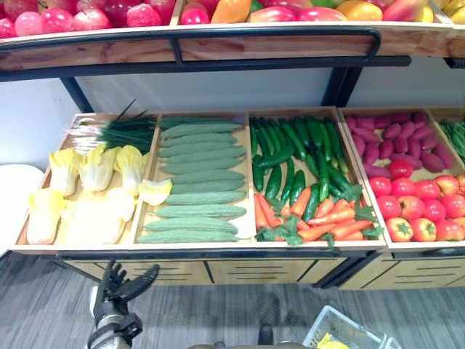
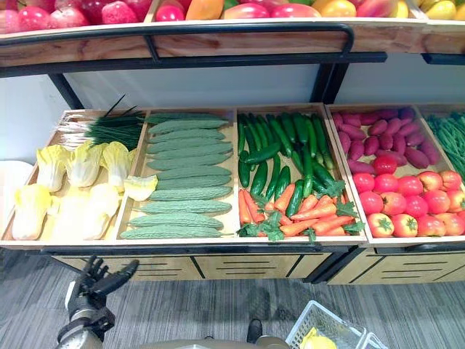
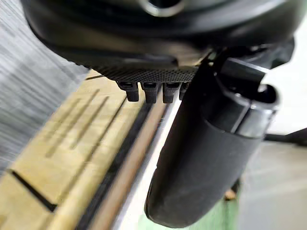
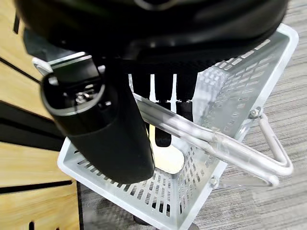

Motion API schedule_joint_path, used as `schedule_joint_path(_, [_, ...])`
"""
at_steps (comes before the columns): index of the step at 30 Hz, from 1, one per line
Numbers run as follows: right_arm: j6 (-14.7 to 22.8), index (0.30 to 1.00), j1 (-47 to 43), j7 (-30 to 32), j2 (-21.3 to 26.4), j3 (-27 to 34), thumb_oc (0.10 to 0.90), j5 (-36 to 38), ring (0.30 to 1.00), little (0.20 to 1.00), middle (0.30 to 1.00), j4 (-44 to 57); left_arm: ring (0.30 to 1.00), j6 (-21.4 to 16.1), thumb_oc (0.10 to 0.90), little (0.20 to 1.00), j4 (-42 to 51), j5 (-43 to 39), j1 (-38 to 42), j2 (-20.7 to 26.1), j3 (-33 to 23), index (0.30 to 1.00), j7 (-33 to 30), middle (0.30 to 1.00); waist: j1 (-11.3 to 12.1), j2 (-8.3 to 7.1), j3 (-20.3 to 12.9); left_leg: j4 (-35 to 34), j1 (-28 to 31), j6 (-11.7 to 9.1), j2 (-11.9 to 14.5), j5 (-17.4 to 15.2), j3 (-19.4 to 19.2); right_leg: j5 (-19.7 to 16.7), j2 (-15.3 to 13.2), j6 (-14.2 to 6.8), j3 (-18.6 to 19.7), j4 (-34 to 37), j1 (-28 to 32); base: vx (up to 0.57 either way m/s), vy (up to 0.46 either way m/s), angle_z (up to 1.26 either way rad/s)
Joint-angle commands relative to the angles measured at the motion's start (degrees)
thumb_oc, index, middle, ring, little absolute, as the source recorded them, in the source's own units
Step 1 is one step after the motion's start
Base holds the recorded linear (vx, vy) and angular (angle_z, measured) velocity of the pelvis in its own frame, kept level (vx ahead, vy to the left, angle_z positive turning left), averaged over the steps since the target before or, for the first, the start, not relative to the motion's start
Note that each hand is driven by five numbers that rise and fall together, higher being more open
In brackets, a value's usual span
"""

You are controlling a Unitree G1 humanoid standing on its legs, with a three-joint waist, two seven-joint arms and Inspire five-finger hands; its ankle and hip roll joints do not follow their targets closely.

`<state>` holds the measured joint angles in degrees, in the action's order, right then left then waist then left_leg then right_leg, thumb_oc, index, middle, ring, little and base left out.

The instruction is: Get the vegetables into the basket

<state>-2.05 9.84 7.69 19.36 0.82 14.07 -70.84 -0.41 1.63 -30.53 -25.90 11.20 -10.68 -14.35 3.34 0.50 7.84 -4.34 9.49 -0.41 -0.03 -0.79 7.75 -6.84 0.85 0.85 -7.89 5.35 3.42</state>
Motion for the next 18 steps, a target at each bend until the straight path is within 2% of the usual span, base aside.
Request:
schedule_joint_path(1, [1.4, 0.3, -3.5, 1.1, 1.4, -2.8, 0.4, 0.2, 0.3, 0.3, 0.3, -1.1, 1.0, -7.7, 0.9, 1.0, 10.3, 1.8, 4.3, 2.8, -0.9, 1.0, 0.2, 1.0, -0.5, -2.13, -1.5, -0.7, -2.4, -2.0, -1.4, 1.6, 1.1, 8.2, -1.5, -3.6, 1.5, -0.6, 4.6, 0.0, -0.008, 0.08])
schedule_joint_path(7, [2.2, 0.3, -6.2, 1.5, 0.6, -5.1, 0.4, -0.3, 0.3, 0.3, 0.3, -2.2, 1.0, -10.9, 0.9, 1.0, 20.9, 8.8, 11.9, 8.1, 0.0, 1.0, -1.1, 1.0, -0.7, -2.01, -2.0, -0.7, -1.8, -2.2, -1.1, 1.1, 0.7, 8.2, -1.5, -3.6, 2.2, -0.6, 5.1, -0.01, -0.009, 0.03])
schedule_joint_path(10, [2.5, 0.3, -7.8, 1.5, 0.5, -6.2, 0.4, -1.1, 0.3, 0.3, 0.3, -3.6, 1.0, -12.0, 0.9, 1.0, 24.9, 11.6, 16.3, 11.3, 2.7, 1.0, -0.5, 1.0, -1.3, -1.84, -2.4, -0.7, -1.5, -2.4, -1.1, 1.2, -0.4, 7.7, -1.5, -3.7, 3.0, -0.5, 5.1, 0.0, -0.004, -0.13])
schedule_joint_path(18, [2.1, 0.3, -12.2, 0.9, 0.8, -9.3, 0.4, -3.6, 0.3, 0.3, 0.3, -4.2, 1.0, -9.8, 0.9, 1.0, 24.0, 17.5, 30.3, 19.8, 13.5, 1.0, 4.0, 1.0, -4.1, 0.01, -3.6, -0.7, 0.0, -2.6, -0.5, 0.4, -3.4, 7.7, -1.4, -4.1, 5.9, -0.8, 5.3, 0.0, -0.014, -0.22])
